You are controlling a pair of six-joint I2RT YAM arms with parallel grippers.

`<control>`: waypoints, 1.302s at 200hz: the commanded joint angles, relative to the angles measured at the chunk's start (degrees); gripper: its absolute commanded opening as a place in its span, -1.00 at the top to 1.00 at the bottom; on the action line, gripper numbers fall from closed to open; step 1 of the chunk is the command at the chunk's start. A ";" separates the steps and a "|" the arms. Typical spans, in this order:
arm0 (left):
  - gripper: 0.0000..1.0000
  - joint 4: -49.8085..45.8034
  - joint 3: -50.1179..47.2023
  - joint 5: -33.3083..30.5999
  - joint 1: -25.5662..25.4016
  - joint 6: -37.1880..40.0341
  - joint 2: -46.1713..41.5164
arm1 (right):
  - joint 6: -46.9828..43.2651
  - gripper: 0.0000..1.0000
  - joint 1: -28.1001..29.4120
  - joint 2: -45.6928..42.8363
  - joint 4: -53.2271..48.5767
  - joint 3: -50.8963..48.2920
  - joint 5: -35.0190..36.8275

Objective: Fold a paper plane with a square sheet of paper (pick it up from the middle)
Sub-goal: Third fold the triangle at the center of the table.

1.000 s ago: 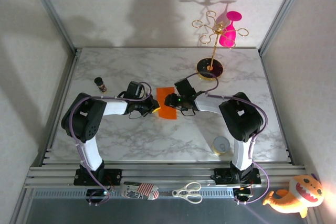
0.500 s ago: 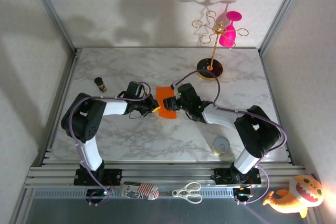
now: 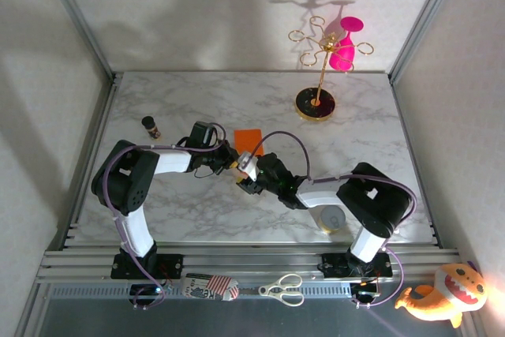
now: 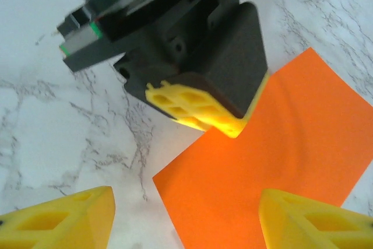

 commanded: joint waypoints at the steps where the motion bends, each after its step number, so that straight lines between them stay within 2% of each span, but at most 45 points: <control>1: 0.98 0.64 0.52 0.85 0.00 -0.81 -1.96 | -4.62 -0.32 0.61 1.81 7.79 -1.39 4.06; 25: 0.98 0.81 0.43 0.69 -0.06 -1.04 -2.12 | -6.49 -0.29 0.67 3.19 12.75 -2.77 5.78; 88: 0.97 0.73 0.25 0.61 -0.19 -1.24 -2.31 | -9.10 -0.15 1.14 6.22 16.72 -3.06 7.60; 128: 0.94 0.42 0.25 0.34 -0.15 -1.16 -2.40 | -9.15 0.16 1.53 6.68 15.78 -2.30 6.60; 163: 0.90 -0.05 0.17 -0.04 -0.19 -0.74 -2.49 | -8.76 0.36 1.75 6.83 15.31 -2.19 5.90; 184: 0.87 -1.25 -0.27 -1.42 -0.19 -0.17 -3.04 | -8.49 0.56 1.72 6.57 14.53 -2.22 4.54; 212: 0.66 -5.06 -2.49 -6.44 1.11 2.40 -4.86 | -7.90 0.82 1.75 6.29 11.08 -1.73 2.27; 246: 0.39 -6.23 -1.80 -8.08 3.45 5.69 -8.54 | -5.41 0.92 1.67 5.31 7.59 -1.39 -1.19; 260: 0.35 -7.17 -0.12 -8.61 3.37 7.18 -9.42 | -3.77 0.96 1.65 4.74 6.18 -1.07 -2.94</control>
